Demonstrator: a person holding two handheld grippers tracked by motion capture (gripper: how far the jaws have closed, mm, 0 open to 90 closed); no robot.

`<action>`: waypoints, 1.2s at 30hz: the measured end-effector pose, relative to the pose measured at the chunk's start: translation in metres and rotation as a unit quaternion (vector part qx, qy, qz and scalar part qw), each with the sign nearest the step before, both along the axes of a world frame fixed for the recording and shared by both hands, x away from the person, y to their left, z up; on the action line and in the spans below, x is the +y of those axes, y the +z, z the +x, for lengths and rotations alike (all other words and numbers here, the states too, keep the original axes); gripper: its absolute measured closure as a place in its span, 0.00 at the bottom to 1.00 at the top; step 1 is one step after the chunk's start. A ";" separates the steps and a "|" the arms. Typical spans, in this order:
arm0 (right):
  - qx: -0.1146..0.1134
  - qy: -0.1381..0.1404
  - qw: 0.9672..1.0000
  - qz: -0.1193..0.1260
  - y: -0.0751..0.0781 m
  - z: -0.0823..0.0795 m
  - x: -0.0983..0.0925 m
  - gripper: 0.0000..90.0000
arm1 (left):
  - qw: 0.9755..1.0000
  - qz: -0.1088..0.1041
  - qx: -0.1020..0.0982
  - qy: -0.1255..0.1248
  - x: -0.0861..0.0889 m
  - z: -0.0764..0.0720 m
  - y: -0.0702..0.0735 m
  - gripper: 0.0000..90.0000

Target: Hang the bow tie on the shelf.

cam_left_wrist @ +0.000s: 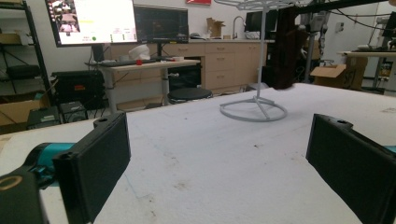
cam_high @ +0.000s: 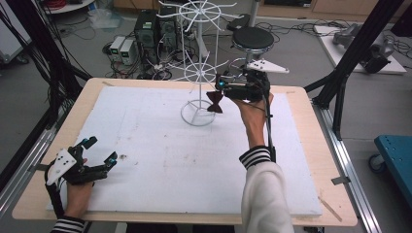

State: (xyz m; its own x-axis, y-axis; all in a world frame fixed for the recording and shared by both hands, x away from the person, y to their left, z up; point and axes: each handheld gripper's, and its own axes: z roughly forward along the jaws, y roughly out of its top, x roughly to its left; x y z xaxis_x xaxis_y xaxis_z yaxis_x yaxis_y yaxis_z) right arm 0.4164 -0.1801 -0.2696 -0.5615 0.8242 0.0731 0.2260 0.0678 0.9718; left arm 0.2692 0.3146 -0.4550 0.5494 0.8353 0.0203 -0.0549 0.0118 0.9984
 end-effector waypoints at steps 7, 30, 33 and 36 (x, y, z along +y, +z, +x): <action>-0.028 0.021 0.999 0.005 -0.002 -0.021 -0.016 0.01 | 1.000 0.000 0.000 0.000 0.000 0.000 0.000 0.08; -0.106 0.064 0.992 -0.002 -0.069 -0.113 -0.067 0.01 | 1.000 -0.001 0.001 0.000 0.000 0.000 0.000 0.08; -0.110 0.059 0.992 0.008 -0.098 -0.126 -0.077 0.01 | 1.000 -0.001 0.000 -0.001 0.000 0.000 0.000 0.08; -0.115 0.056 0.992 0.012 -0.116 -0.134 -0.081 0.01 | 1.000 0.000 0.000 0.000 0.000 0.000 0.000 0.08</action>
